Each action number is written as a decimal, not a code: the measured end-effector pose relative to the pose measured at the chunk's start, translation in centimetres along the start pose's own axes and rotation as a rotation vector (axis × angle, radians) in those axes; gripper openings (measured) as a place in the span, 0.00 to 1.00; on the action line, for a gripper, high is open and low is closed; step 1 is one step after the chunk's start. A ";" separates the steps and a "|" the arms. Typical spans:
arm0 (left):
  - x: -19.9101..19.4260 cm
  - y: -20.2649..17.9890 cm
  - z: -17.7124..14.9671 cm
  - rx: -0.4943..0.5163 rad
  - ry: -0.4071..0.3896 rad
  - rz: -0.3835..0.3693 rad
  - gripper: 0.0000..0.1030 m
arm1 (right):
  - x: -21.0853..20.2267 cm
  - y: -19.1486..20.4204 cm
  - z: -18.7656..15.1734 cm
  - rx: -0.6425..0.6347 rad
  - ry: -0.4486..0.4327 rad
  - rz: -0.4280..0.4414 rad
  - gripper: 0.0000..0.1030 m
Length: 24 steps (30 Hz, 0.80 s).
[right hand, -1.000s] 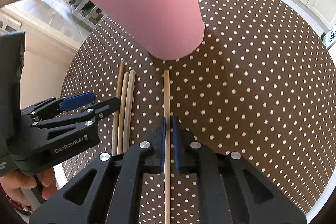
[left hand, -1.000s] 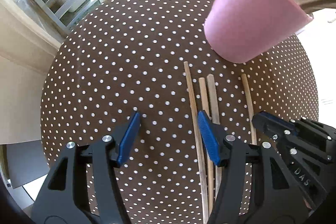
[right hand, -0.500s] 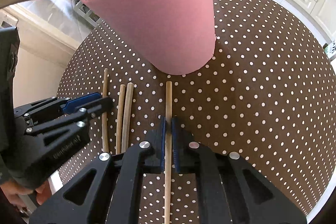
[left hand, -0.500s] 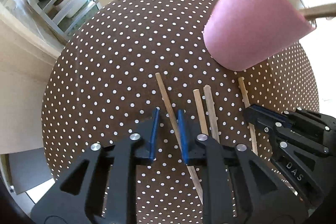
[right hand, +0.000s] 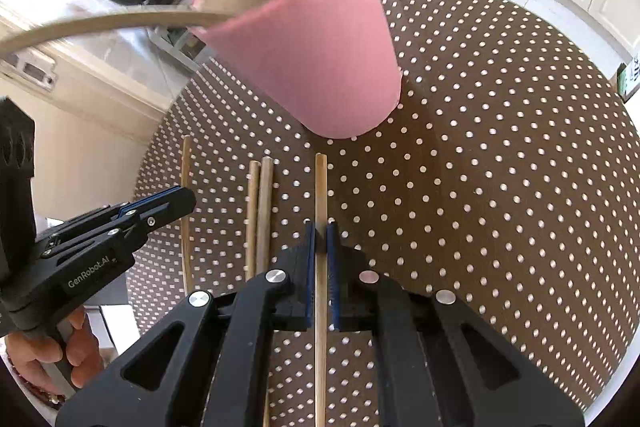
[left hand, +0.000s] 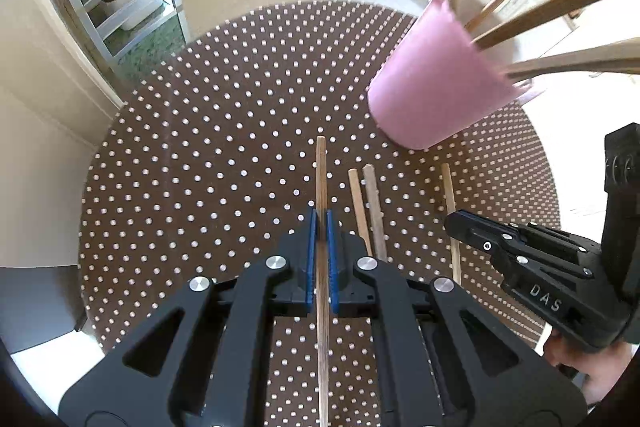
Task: Organize utensils
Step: 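Lift both held chopsticks and carry them over the pink cup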
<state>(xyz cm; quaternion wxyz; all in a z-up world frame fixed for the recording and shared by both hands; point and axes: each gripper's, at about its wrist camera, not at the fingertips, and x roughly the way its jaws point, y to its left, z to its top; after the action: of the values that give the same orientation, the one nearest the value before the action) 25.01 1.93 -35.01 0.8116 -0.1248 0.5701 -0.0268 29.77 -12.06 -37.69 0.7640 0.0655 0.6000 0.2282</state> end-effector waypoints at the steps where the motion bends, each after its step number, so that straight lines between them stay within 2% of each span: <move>1: -0.7 0.2 -0.1 0.002 -0.011 -0.006 0.05 | -0.6 -0.1 -0.2 0.003 -0.010 0.004 0.05; 14: -11.0 1.6 -2.0 0.050 -0.185 -0.086 0.05 | -9.6 3.0 -1.9 -0.042 -0.211 0.041 0.05; 24: -16.1 0.1 -3.0 0.120 -0.266 -0.139 0.05 | -14.5 6.3 -3.7 -0.073 -0.346 0.076 0.05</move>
<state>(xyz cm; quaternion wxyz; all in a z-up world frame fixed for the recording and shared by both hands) 16.65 4.49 -21.20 0.8821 -0.1176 0.4450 -0.1003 22.05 -13.35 -23.44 0.8485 0.0985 0.4481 0.2637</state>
